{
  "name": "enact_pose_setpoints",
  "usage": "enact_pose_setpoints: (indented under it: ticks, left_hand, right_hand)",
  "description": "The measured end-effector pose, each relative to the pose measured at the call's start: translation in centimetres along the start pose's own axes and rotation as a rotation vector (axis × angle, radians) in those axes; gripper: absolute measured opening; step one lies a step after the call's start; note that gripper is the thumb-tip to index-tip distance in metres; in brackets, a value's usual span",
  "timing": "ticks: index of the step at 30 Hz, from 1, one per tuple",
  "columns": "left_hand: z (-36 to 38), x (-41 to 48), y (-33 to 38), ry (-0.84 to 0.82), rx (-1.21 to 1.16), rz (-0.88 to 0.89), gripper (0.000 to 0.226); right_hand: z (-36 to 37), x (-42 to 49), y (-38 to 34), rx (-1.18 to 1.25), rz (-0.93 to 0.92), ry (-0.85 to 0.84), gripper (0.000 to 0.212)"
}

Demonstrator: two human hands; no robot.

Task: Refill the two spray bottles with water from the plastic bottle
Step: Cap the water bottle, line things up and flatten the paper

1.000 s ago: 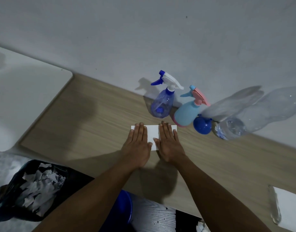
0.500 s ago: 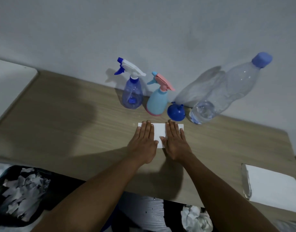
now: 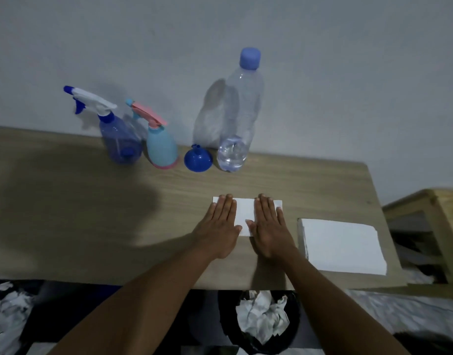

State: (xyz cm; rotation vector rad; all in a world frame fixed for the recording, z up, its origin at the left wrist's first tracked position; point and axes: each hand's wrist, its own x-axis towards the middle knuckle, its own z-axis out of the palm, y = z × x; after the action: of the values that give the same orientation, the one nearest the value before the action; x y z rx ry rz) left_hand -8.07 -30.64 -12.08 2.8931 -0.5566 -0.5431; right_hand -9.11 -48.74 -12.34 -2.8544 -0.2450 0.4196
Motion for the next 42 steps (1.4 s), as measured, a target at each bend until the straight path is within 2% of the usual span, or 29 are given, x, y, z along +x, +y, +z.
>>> enact_pose_setpoints:
  ticks: [6, 11, 22, 28, 34, 42]
  left_hand:
    - [1.0, -2.1, 2.9, -0.006, 0.026, 0.011, 0.069]
    - [2.6, -4.0, 4.1, 0.011, 0.027, 0.013, 0.084]
    - [5.2, -10.7, 4.2, 0.097, 0.022, -0.013, 0.073]
    - [5.0, -14.4, -1.3, 0.111, 0.05, 0.001, 0.067]
    - [3.9, -16.8, -9.2, 0.113, 0.057, -0.058, 0.067]
    - [2.1, -18.3, -20.7, 0.171, -0.013, -0.139, 0.082]
  right_hand:
    - [0.2, -3.6, 1.9, 0.025, -0.03, -0.007, 0.065]
    - [1.3, -6.2, 2.0, 0.001, -0.019, 0.029, 0.065]
    - [5.0, -11.3, -0.6, -0.094, -0.065, 0.082, 0.067]
    - [6.4, -10.8, -6.4, -0.145, -0.078, 0.057, 0.065]
    - [7.0, -7.2, -13.9, -0.14, -0.148, 0.033, 0.065]
    - [7.6, 0.0, -24.1, -0.095, -0.263, 0.018, 0.067]
